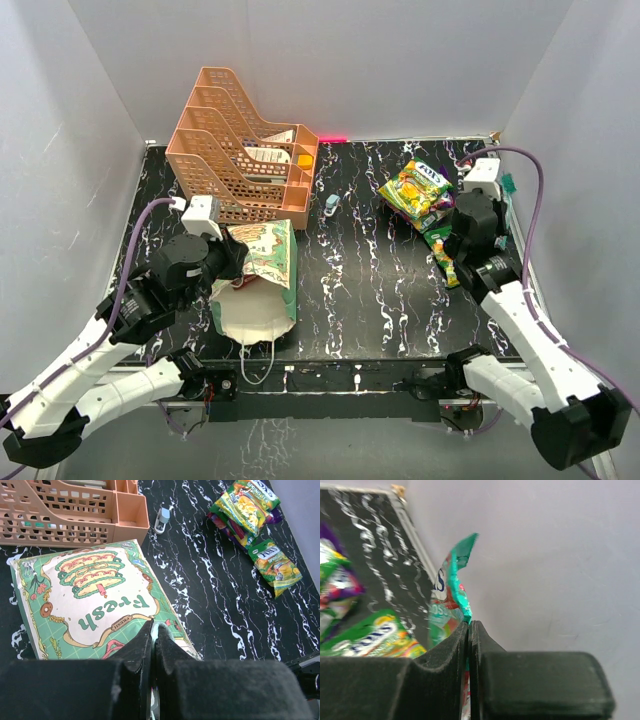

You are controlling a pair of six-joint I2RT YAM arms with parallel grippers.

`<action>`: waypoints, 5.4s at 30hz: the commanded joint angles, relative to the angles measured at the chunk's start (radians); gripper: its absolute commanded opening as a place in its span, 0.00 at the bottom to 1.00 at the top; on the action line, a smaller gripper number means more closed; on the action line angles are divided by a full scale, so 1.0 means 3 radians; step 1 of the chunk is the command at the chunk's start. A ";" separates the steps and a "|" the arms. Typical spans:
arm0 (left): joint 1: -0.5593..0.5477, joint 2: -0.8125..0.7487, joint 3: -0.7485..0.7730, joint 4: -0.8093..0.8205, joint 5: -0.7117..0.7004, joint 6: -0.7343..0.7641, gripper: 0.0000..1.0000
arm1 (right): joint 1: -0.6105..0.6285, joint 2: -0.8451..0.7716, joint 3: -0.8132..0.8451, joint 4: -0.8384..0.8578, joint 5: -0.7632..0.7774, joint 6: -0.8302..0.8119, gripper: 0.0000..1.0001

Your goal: Take the snacks out of the paper bag

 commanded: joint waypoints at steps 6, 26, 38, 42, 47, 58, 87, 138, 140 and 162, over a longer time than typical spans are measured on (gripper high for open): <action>0.0010 -0.0065 0.0142 0.0127 0.0084 0.0239 0.00 | -0.0917 0.0443 -0.0239 0.0233 -0.0833 -0.0251 0.07; 0.0013 -0.0254 0.0103 0.0136 0.0013 0.0275 0.00 | -0.0880 0.1338 -0.0344 0.0362 -0.1568 0.0151 0.07; 0.0011 -0.0185 0.0163 0.0097 0.0019 0.0272 0.00 | -0.0771 0.1820 -0.0486 0.0466 -0.1969 0.0708 0.07; 0.0010 -0.0182 0.0173 0.0078 0.0008 0.0268 0.00 | -0.0771 0.1955 -0.0508 0.0541 -0.1948 0.0704 0.07; 0.0011 -0.0149 0.0192 0.0088 0.0041 0.0260 0.00 | -0.0773 0.1713 -0.0393 0.0283 -0.1927 0.0929 0.13; 0.0010 -0.0081 0.0122 0.0205 0.0149 0.0224 0.00 | -0.0762 0.0154 -0.0293 -0.0198 -0.3267 0.1325 0.69; 0.0010 0.0154 0.0224 0.0396 0.0817 0.0290 0.00 | 0.3476 0.1843 -0.0358 0.2346 -0.2226 -0.1198 0.65; 0.0011 0.0061 0.0233 0.0378 0.1072 0.0345 0.00 | 0.2064 0.4059 0.0559 0.3460 -0.1616 -0.1850 0.55; 0.0010 0.0066 0.0219 0.0378 0.1043 0.0352 0.00 | 0.2075 0.3981 0.0541 0.3291 -0.1649 -0.1762 0.45; 0.0010 0.0115 0.0094 0.0397 0.0746 0.0204 0.00 | 0.2783 0.2217 -0.0287 0.2137 -0.2252 0.0046 0.09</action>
